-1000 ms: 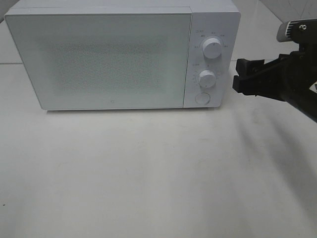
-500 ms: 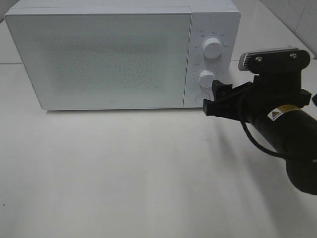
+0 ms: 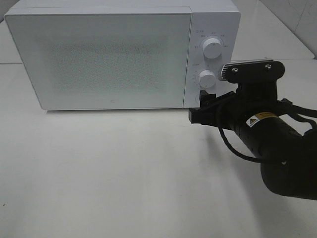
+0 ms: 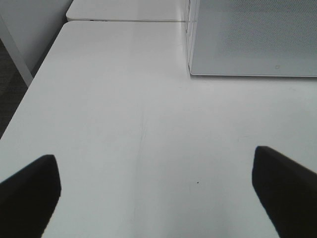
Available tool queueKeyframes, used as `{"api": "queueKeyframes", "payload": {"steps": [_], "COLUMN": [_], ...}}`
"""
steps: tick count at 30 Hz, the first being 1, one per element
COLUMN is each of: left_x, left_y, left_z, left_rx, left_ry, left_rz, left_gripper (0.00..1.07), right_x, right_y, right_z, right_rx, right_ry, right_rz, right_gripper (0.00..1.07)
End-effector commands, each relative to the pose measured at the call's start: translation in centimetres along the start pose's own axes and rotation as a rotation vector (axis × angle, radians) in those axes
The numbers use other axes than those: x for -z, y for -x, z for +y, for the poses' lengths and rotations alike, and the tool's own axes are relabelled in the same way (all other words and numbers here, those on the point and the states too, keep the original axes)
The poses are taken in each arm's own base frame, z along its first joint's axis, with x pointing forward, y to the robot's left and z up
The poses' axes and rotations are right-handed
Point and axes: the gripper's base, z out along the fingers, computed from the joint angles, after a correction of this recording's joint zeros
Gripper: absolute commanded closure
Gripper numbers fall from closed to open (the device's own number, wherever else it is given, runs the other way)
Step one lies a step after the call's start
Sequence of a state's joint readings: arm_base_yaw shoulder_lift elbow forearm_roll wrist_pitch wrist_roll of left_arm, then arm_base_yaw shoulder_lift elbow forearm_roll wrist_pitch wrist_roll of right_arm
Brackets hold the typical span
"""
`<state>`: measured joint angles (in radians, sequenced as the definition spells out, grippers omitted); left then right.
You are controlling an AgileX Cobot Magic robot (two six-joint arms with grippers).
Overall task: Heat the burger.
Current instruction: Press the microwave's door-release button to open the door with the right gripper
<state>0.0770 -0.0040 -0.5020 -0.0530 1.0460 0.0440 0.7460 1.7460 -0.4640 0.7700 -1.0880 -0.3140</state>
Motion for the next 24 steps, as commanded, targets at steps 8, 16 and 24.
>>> {"api": "queueKeyframes", "payload": {"steps": [8, 16, 24], "left_x": [0.20, 0.20, 0.20], "left_y": [-0.17, -0.17, -0.17], "left_z": [-0.03, -0.03, -0.03], "left_rx": [-0.002, -0.002, -0.002], "left_ry": [-0.007, -0.007, -0.007], "left_rz": [-0.024, -0.024, -0.024], "left_gripper": [0.06, 0.06, 0.06], "right_x": [-0.05, -0.06, -0.06], "right_y": [0.24, 0.20, 0.20], "right_z": [0.25, 0.26, 0.26], "right_rx": [-0.182, -0.608, -1.034], "right_ry": [0.007, 0.009, 0.009], "right_rz": [-0.009, -0.003, -0.001], "right_gripper": [0.36, 0.49, 0.67]}}
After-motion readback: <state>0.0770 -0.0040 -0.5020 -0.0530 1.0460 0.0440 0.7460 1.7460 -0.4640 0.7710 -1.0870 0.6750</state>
